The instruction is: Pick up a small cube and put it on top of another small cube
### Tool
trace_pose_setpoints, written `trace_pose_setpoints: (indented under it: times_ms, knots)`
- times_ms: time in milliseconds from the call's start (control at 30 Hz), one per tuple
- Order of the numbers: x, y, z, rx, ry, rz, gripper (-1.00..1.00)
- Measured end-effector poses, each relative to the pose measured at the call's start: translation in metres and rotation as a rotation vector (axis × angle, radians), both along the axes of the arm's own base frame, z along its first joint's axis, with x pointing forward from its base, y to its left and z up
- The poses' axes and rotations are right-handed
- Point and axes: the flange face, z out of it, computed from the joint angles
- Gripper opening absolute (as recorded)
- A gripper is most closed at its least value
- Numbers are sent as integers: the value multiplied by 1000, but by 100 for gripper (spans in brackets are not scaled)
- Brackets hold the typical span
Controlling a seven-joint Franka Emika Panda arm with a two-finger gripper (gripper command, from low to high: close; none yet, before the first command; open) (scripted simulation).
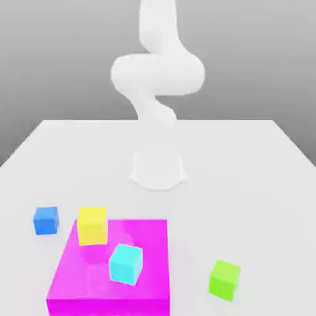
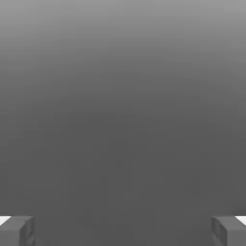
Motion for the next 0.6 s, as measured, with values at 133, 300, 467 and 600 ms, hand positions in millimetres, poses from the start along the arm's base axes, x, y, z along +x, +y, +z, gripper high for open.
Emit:
trace_pose_setpoints:
  times_ms: [133,300,467,600]
  knots:
    - [26,-24,-44,-17,70,-135,0]
    - [48,-62,-101,-21,155,-292,0]
    - [58,-106,-161,-7,238,-442,0]
    - [56,-143,-209,17,303,-557,0]
